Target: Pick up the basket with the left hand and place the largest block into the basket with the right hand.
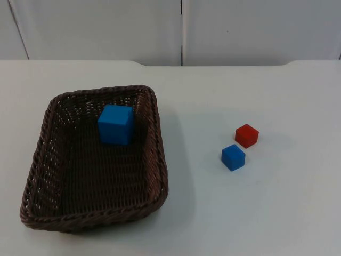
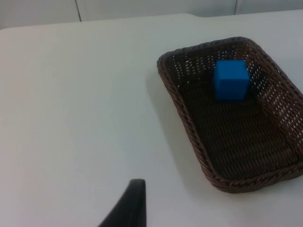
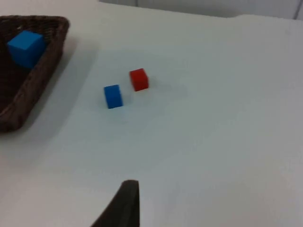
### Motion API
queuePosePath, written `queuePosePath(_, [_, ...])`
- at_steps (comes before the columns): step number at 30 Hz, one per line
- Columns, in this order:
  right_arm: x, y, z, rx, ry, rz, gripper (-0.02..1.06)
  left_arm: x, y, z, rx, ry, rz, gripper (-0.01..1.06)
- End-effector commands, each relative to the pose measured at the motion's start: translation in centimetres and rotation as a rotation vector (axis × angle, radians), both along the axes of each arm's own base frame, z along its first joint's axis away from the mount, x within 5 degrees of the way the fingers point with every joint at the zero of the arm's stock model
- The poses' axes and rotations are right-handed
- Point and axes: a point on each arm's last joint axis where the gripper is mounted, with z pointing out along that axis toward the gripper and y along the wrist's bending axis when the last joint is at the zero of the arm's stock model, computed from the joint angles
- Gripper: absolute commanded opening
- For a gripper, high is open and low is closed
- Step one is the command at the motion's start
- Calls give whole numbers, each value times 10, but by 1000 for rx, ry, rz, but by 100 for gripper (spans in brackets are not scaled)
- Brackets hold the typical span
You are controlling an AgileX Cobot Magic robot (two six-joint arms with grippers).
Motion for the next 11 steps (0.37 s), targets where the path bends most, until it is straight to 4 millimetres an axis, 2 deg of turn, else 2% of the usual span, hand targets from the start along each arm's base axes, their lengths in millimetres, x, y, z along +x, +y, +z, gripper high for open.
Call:
queuePosePath(1, [0,0,1,1,-15,-47,105,0,0,-1,-6,1,3,105])
queuePosePath(11, [0,1,1,0,-15,-187,105,0,0,-1,-6,1,3,105])
